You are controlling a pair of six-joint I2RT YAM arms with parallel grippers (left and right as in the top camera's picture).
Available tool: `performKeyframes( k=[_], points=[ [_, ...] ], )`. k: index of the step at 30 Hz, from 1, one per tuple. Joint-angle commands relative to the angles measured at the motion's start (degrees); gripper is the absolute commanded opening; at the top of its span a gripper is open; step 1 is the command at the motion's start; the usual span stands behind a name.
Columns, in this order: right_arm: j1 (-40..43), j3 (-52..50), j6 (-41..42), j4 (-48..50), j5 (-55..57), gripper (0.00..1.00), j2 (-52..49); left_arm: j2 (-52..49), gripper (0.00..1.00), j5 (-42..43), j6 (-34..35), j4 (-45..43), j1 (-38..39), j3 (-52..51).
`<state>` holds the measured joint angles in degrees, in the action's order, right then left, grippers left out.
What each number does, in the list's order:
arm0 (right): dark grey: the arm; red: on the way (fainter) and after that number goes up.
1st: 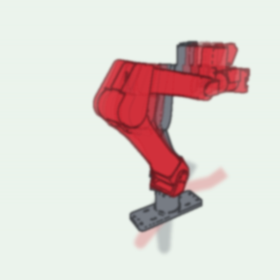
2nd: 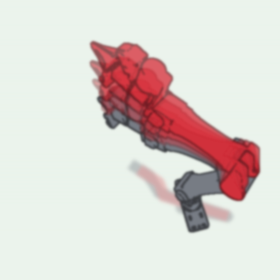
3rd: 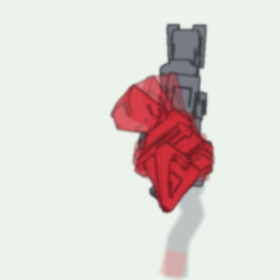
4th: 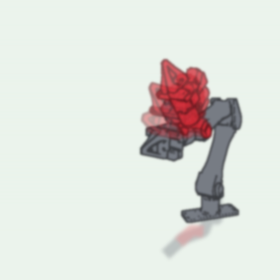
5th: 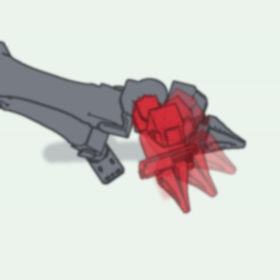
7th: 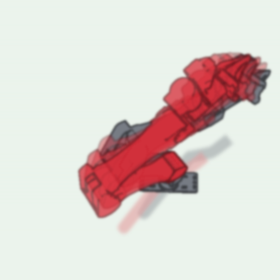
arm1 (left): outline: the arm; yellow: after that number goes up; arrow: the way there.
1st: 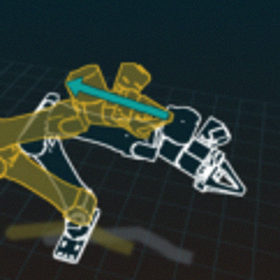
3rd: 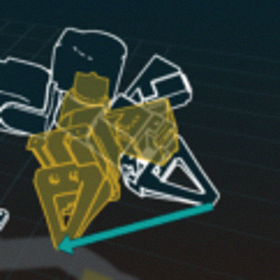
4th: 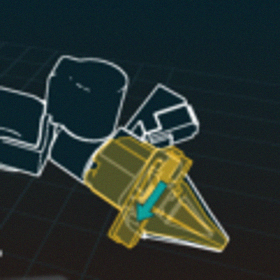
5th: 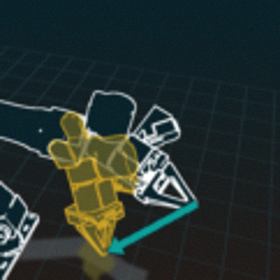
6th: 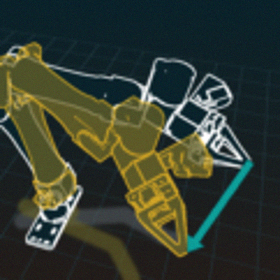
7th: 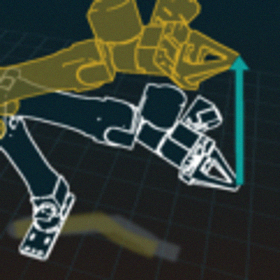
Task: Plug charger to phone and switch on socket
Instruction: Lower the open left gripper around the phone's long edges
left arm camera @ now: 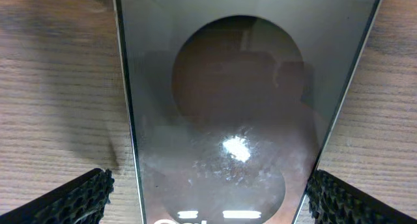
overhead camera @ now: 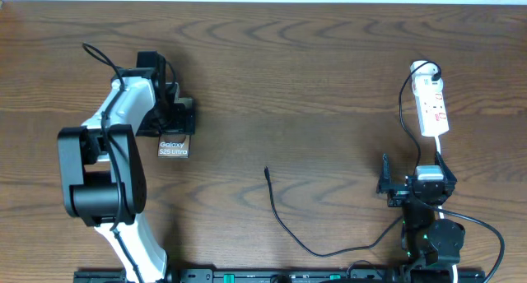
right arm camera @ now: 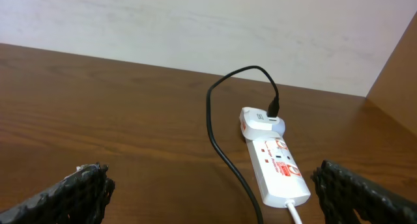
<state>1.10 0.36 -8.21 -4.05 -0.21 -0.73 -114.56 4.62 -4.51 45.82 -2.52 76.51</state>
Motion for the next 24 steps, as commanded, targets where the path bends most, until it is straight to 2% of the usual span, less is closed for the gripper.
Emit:
performKeyframes(
  k=[1, 24],
  points=[
    [0.3, 0.0, -0.6, -0.3, 0.3, 0.99, 0.2, -1.0, 0.98, 0.3, 0.2, -0.2, 0.2, -0.2],
    [0.3, 0.0, -0.6, -0.3, 0.3, 0.99, 0.2, -1.0, 0.98, 0.2, 0.0, -1.8, 2.2, -0.2]
  ],
)
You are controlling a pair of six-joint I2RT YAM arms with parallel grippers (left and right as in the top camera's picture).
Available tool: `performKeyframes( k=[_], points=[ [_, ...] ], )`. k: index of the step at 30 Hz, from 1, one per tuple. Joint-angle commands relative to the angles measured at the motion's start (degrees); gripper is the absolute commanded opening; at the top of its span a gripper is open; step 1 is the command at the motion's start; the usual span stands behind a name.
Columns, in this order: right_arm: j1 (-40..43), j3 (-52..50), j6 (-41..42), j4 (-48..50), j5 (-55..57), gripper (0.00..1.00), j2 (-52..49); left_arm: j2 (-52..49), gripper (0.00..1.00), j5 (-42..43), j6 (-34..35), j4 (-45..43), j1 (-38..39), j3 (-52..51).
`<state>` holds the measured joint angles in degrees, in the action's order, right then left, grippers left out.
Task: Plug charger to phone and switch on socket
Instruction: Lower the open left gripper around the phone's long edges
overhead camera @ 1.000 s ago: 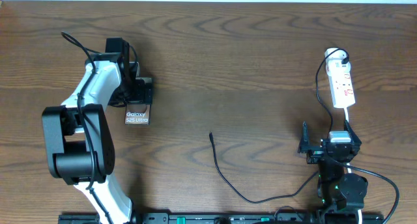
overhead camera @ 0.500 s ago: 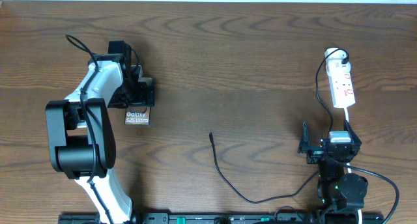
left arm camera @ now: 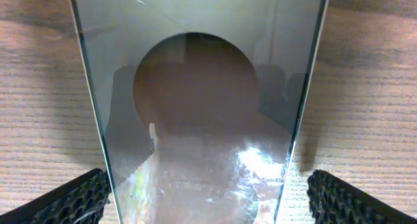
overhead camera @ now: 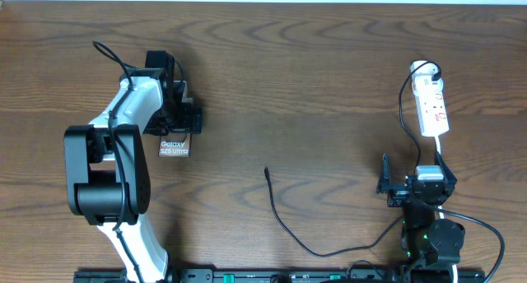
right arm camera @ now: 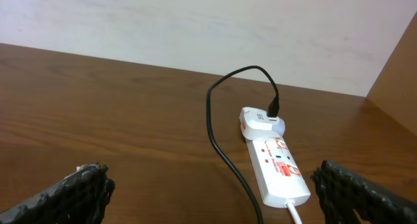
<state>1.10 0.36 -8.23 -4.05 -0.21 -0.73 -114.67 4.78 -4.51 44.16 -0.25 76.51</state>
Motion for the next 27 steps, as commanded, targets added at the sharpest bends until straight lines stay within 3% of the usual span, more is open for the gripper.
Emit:
performKeyframes(
  k=[1, 27],
  points=[
    [0.3, 0.0, -0.6, -0.3, 0.3, 0.99, 0.2, -0.9, 0.98, 0.1, 0.0, -0.2, 0.0, -0.2],
    [0.3, 0.0, -0.6, -0.3, 0.3, 0.99, 0.2, -1.0, 0.98, -1.6, -0.9, -1.0, 0.0, -0.9]
  ],
)
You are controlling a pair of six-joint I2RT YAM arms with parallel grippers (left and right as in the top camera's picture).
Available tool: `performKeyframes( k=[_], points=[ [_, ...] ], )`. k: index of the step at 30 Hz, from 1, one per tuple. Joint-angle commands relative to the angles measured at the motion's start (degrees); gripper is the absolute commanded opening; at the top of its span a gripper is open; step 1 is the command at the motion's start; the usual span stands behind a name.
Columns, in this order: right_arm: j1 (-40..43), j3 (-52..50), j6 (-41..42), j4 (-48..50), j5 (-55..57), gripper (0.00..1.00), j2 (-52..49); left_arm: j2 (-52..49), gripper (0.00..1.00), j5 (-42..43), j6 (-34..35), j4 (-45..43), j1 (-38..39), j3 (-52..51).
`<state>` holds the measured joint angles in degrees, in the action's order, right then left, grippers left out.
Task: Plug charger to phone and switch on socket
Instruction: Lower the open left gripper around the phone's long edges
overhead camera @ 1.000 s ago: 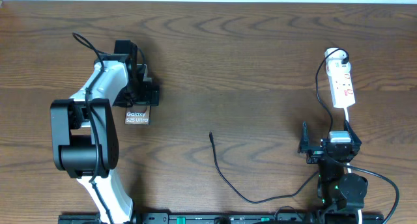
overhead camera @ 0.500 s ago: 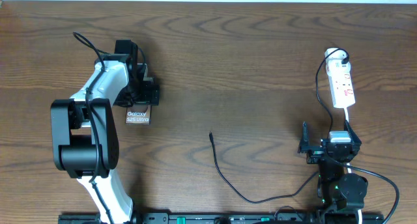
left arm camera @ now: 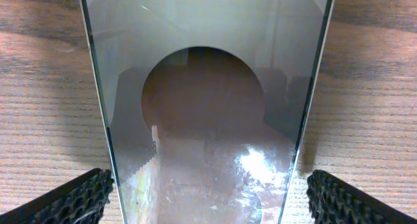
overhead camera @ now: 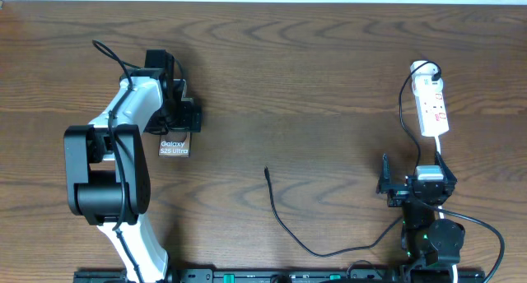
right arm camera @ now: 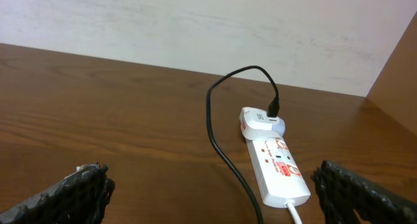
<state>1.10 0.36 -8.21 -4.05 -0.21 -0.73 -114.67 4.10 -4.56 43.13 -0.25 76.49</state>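
Observation:
A dark phone [overhead camera: 174, 146] labelled Galaxy S25 Ultra lies flat on the wooden table at the left. My left gripper [overhead camera: 175, 118] stands open over its far part. In the left wrist view the phone's glass [left arm camera: 208, 87] fills the frame, with the left gripper [left arm camera: 208, 201] astride it and a small gap at each pad. The black charger cable [overhead camera: 284, 225] lies loose, its free end [overhead camera: 266, 169] mid-table. It runs to the adapter [right arm camera: 260, 123] plugged into the white power strip [right arm camera: 279, 167] at the right. My right gripper [right arm camera: 212, 195] is open and holds nothing, just short of the strip.
The white power strip [overhead camera: 432, 106] lies lengthwise at the far right, with its own white lead running toward the right arm's base [overhead camera: 428, 234]. A pale wall [right arm camera: 195, 28] rises behind the table's far edge.
In the left wrist view the phone sits slightly further right between the fingers. The overhead view looks the same, and the right arm has not moved.
At first my left gripper stood open over the phone, which looked skewed in the wrist view. Then the gripper had shifted a little up and right and the phone lay squarely between the fingers, as it does now. The cable, strip and right arm stayed put.

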Motion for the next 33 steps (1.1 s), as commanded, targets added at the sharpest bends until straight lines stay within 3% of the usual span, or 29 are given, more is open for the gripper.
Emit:
performKeyframes(
  k=[1, 33],
  points=[
    [0.3, 0.0, -0.6, -0.3, 0.3, 0.99, 0.2, -1.0, 0.98, -0.9, -0.8, 0.0, 0.0, -1.0],
    [0.3, 0.0, -0.6, -0.3, 0.3, 0.99, 0.2, -1.0, 0.98, -2.0, -0.8, -3.3, 0.0, -4.2]
  ],
)
